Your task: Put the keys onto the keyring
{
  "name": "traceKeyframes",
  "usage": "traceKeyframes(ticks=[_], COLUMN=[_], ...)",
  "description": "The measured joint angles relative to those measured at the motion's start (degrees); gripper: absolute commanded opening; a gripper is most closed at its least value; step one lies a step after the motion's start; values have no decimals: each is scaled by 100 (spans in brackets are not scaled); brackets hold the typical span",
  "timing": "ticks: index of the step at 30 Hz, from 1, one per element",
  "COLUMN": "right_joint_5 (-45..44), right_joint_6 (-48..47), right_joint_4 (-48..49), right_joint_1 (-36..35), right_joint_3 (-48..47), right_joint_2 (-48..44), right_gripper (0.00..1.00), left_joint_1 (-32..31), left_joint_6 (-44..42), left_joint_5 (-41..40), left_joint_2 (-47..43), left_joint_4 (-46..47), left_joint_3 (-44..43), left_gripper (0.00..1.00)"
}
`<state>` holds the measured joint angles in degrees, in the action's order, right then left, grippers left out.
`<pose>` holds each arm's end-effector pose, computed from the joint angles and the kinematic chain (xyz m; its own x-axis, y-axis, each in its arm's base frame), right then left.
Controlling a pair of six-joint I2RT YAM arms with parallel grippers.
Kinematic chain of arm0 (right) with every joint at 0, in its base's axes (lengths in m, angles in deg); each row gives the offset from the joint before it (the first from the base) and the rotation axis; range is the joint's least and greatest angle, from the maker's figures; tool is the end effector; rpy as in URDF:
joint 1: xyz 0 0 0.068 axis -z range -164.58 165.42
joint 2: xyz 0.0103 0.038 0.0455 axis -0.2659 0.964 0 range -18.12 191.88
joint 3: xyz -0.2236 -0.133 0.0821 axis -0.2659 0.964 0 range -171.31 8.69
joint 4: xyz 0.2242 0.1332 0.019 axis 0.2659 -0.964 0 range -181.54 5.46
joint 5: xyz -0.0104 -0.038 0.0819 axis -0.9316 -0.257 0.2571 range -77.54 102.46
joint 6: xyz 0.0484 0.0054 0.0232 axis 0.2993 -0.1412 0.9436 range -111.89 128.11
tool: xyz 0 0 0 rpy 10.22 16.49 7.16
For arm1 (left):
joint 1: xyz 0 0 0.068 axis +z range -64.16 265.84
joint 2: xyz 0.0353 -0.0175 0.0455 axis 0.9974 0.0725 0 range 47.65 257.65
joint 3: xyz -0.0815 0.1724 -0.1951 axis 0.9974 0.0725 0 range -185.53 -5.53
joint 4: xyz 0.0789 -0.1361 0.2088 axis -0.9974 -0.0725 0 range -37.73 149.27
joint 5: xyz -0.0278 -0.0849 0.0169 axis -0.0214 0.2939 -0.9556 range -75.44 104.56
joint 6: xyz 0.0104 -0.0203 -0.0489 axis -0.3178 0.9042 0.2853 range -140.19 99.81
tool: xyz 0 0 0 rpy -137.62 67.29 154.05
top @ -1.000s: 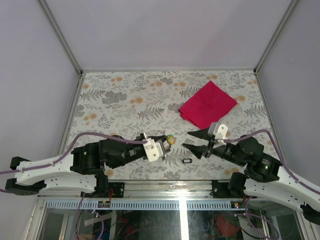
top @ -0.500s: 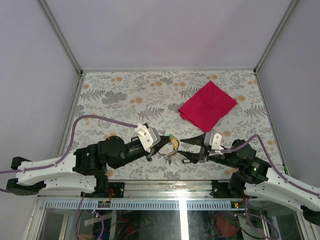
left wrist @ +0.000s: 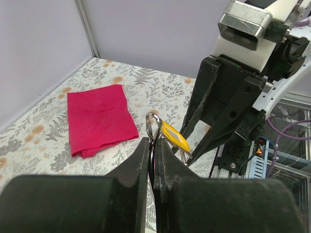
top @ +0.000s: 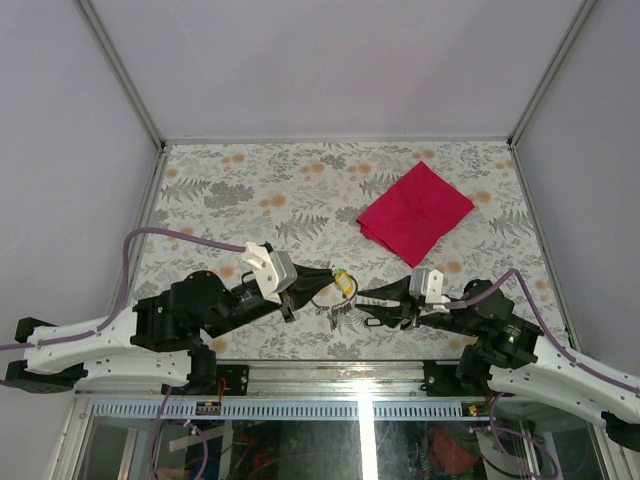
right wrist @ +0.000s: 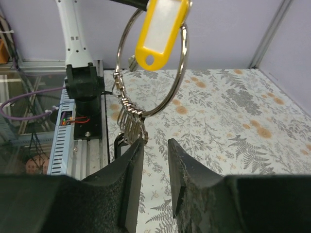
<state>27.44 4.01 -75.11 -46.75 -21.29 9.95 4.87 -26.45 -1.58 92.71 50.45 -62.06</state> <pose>0.0554 0.1248 0.3271 0.1611 0.1572 -0.9743 -0.9636 0.2387 -0.1208 0.0365 -0.1661 0.4129 0.1060 0.0008 -0.9944 0.8989 0.4274 0.0962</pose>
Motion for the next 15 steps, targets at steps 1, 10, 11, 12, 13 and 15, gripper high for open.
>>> traceKeyframes(ticks=[1, 10, 11, 12, 13, 15], right_joint_5=[35, 308, 330, 365, 380, 415], right_joint_6=[4, 37, 48, 59, 66, 72], right_joint_4=[-2, 35, 35, 35, 35, 37], right_joint_1=[0, 0, 0, 0, 0, 0], right_joint_3=[0, 0, 0, 0, 0, 0], right_joint_2=[11, 345, 365, 378, 382, 380], right_gripper=[33, 33, 33, 33, 33, 33], left_joint_1=[0, 0, 0, 0, 0, 0], left_joint_6=[2, 0, 0, 0, 0, 0], left_joint_5=[15, 72, 72, 72, 72, 72], left_joint_2=[-7, 2, 2, 2, 2, 2], left_joint_4=[11, 15, 15, 15, 15, 15], left_joint_3=[0, 2, 2, 2, 2, 2], left_gripper=[0, 0, 0, 0, 0, 0])
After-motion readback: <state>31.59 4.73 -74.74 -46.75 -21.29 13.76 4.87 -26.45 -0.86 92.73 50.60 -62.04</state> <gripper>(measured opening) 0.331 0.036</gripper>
